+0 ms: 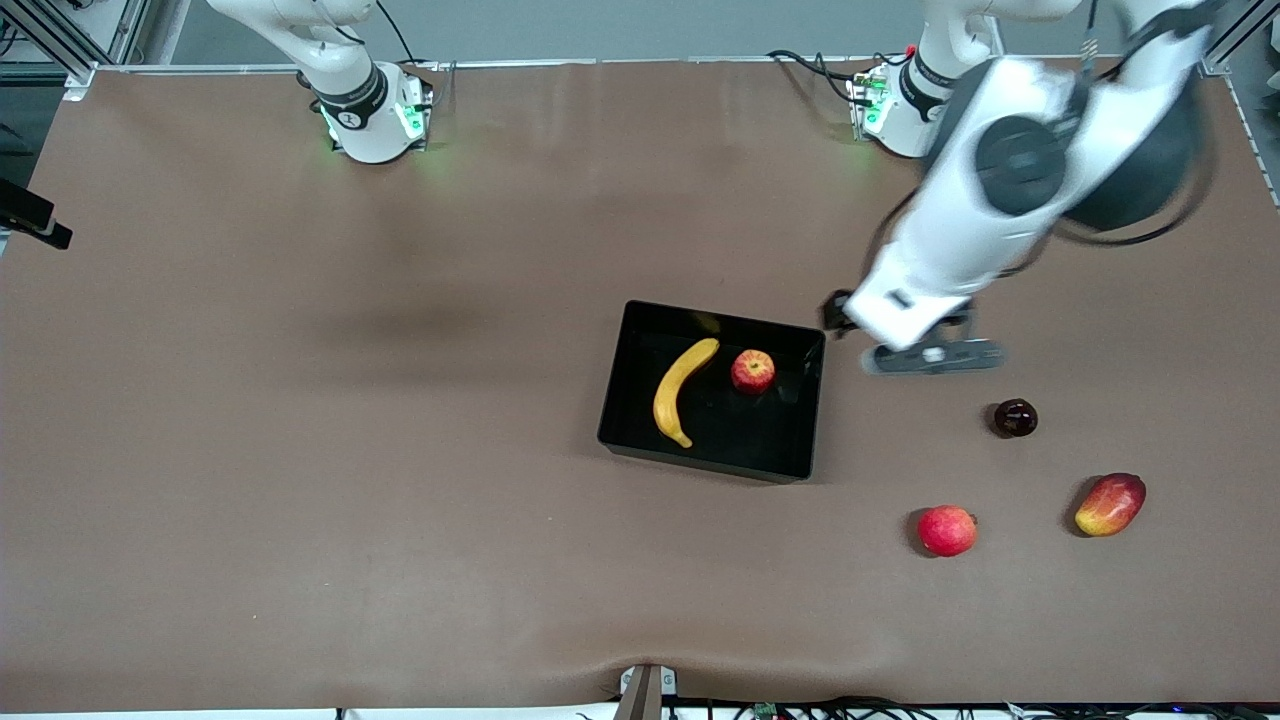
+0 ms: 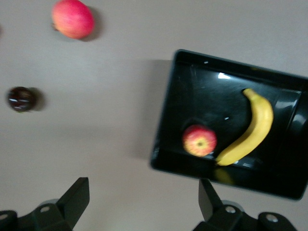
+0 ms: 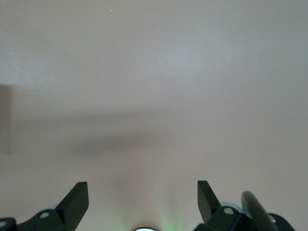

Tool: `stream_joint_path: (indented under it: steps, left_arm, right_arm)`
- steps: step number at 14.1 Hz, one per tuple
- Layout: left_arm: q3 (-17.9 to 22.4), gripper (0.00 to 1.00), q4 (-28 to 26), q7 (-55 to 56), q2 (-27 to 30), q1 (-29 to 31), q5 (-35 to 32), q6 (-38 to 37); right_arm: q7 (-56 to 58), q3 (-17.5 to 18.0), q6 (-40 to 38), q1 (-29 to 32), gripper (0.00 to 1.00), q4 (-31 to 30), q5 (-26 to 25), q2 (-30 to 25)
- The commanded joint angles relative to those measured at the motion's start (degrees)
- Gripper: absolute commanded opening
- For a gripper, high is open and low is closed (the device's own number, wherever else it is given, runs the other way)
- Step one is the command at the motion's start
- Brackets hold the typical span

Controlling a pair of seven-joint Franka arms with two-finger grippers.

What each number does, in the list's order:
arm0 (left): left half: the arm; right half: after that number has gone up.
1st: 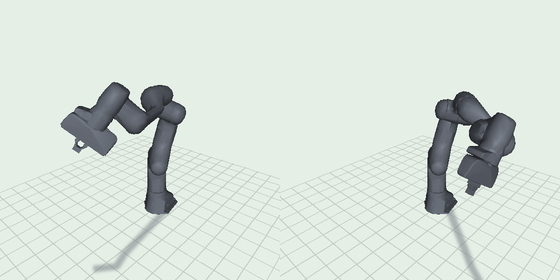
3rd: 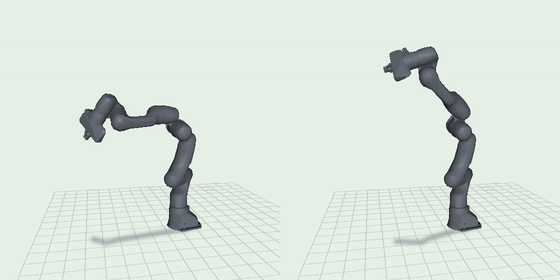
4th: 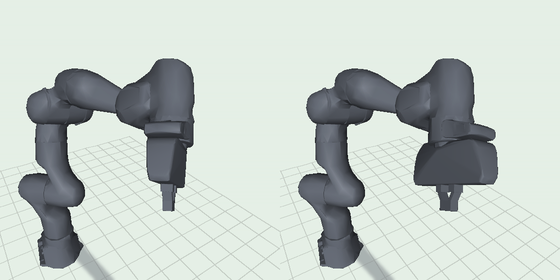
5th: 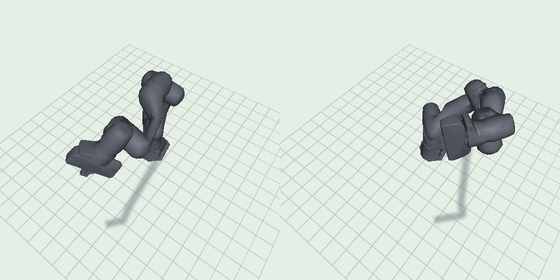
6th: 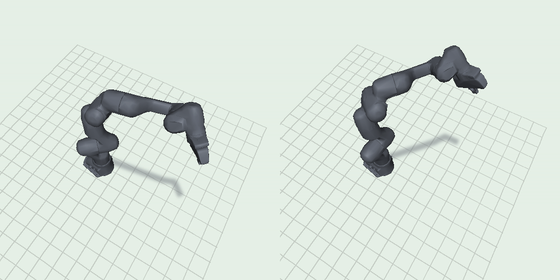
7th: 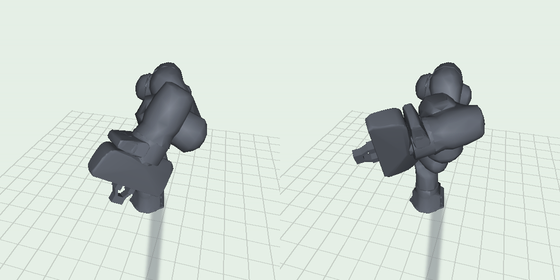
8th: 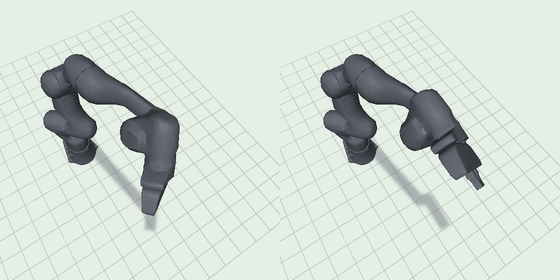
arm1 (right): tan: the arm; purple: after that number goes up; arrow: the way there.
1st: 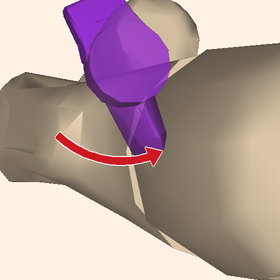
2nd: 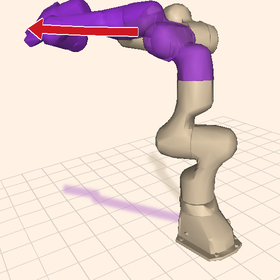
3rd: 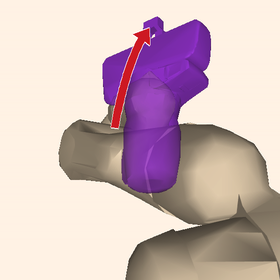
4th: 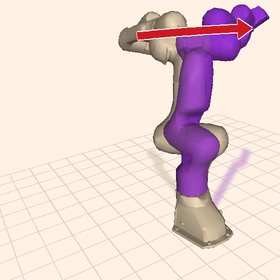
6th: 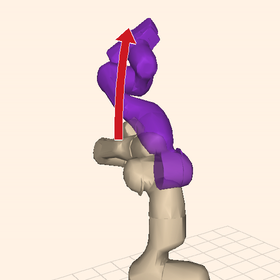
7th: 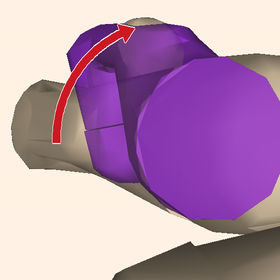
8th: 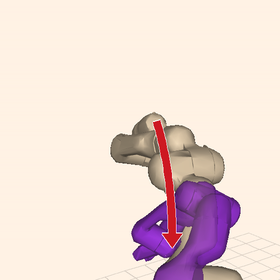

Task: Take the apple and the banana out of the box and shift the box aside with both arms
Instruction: 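Lower the left gripper into the tray and grasp the red apple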

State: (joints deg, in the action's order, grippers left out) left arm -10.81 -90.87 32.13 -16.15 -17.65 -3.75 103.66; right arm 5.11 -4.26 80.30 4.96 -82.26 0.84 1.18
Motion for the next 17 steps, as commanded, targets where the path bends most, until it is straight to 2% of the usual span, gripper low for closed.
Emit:
stream_joint_path:
  steps: [1, 6, 11, 16, 17]
  left_arm:
    - [0.27, 1.00, -1.85, 7.75, -4.92, -4.48, -1.43, 7.58]
    - [0.18, 1.00, -3.34, 23.13, -14.24, -9.33, -8.90, 15.77]
    - [0.18, 1.00, -13.36, 27.54, -15.13, -8.99, -11.54, 28.94]
    - [0.35, 1.00, -14.87, 29.04, -18.12, -8.81, -14.00, 30.02]
    - [0.35, 0.88, -14.69, 29.04, -18.21, -8.81, -14.00, 30.02]
  right_arm:
    - [-0.10, 1.10, -0.23, 1.80, 1.00, 0.09, 0.04, -0.13]
    - [-0.10, 1.10, -0.23, 1.89, 1.00, 0.09, 0.04, -0.13]
    - [-0.10, 1.10, -0.23, 1.98, 1.00, 0.09, 0.04, -0.13]
    - [-0.10, 1.01, -0.23, 1.98, 1.00, 0.09, 0.04, 0.05]
    - [-0.19, 1.10, -0.32, 1.98, 1.00, 0.09, 0.04, 0.05]
